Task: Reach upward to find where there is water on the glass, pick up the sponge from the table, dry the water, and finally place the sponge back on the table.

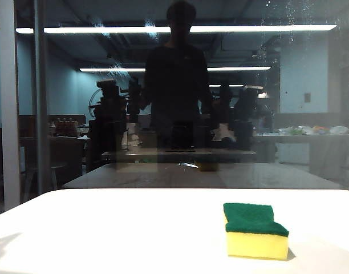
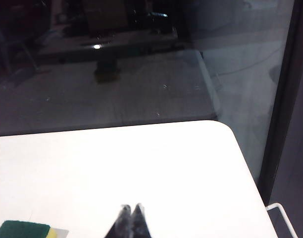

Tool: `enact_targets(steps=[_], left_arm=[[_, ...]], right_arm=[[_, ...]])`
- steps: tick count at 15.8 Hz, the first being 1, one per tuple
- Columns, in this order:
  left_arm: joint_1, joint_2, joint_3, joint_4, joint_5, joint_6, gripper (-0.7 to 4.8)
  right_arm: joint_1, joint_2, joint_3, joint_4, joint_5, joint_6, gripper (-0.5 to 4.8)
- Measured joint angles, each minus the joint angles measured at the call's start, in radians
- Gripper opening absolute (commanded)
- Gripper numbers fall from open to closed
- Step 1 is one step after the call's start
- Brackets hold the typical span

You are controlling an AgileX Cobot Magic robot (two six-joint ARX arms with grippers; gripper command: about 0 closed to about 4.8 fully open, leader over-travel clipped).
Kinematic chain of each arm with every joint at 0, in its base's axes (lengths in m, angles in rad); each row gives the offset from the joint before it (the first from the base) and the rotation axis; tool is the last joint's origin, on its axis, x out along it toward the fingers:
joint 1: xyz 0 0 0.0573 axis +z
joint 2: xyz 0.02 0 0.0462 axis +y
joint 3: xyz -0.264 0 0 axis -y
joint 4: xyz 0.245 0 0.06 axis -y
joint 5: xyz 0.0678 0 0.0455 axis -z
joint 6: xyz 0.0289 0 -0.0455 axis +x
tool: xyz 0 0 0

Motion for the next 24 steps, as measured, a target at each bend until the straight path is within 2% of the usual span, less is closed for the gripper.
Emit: enact_targets(steps=[5, 15, 24], left_arm=[[0.000, 0.000, -0.072, 0.107, 0.037, 0.031, -0.06], [0.000, 0.002, -0.152, 0.123, 0.063, 0.091, -0.06], [0.000, 0.002, -0.154, 0.116, 0.063, 0.093, -0.06]], right_arm=[[0.000, 0.000, -0.007, 0.021, -0.032, -0.029, -0.06], [0.000, 0.000, -0.106, 0.088, -0.045, -0.072, -0.06], [0.000, 0.000, -0.148, 0.108, -0.044, -0.097, -0.06]])
